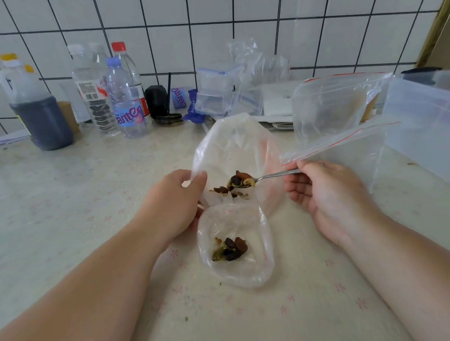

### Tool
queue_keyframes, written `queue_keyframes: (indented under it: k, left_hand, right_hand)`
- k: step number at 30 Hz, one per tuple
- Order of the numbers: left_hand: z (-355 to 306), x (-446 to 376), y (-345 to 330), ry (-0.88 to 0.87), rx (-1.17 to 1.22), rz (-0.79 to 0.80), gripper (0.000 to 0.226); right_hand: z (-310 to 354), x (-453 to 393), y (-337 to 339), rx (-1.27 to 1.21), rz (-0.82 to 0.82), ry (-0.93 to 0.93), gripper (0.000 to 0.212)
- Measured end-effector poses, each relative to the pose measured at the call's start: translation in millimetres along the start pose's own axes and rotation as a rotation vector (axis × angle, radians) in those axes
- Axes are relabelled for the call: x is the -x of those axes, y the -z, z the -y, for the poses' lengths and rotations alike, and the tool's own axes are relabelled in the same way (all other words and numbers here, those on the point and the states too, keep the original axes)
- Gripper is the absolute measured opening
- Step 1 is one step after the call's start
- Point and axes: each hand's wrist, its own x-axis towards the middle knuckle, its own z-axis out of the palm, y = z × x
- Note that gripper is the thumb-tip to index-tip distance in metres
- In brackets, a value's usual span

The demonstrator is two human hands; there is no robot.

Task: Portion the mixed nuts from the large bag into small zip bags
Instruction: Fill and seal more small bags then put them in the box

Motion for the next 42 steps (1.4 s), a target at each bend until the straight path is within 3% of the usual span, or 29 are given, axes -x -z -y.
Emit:
queue_keyframes:
  k: [4, 12, 20, 31, 33, 37, 42]
  left_hand:
    - [-5.2, 3.1, 2.0, 0.064, 0.027, 0.047, 0.039]
    - [0.8, -3.0, 0.3, -0.006, 0.001, 0.012, 0.017]
    - [1.3, -2.5, -0.5, -0.018, -0.029, -0.003, 0.018]
    - [-5.4, 2.2, 3.4, 0.097, -0.072, 0.015, 0.045]
    - [-6.7, 2.6, 4.8, 0.108, -0.037, 0.041, 0.039]
    - [-4.4, 2.6, 6.1, 0.07, 0.04, 0.074, 0.021]
    - [-3.9, 1.2, 4.1, 0.053, 0.095, 0.065, 0.006]
  right_hand:
    - [-1.3, -1.0, 1.2, 0.007, 0.01, -0.008, 0.026]
    - [9.0, 0.9, -0.3, -0.104, 0.043, -0.034, 0.028]
    - [19.5, 10.9, 0.0, -0.134, 0.193, -0.034, 0.049]
    - [15.5, 29.1, 6.0, 0.342, 0.565, 0.41, 0.027]
    - [15.6, 29.6, 6.8, 0.299, 0.533, 0.444, 0.027]
    - [19.4, 23.9, 8.9, 0.125, 0.305, 0.413, 0.031]
    - [15.9, 19.4, 8.1, 0.242, 0.073, 0.489, 0.029]
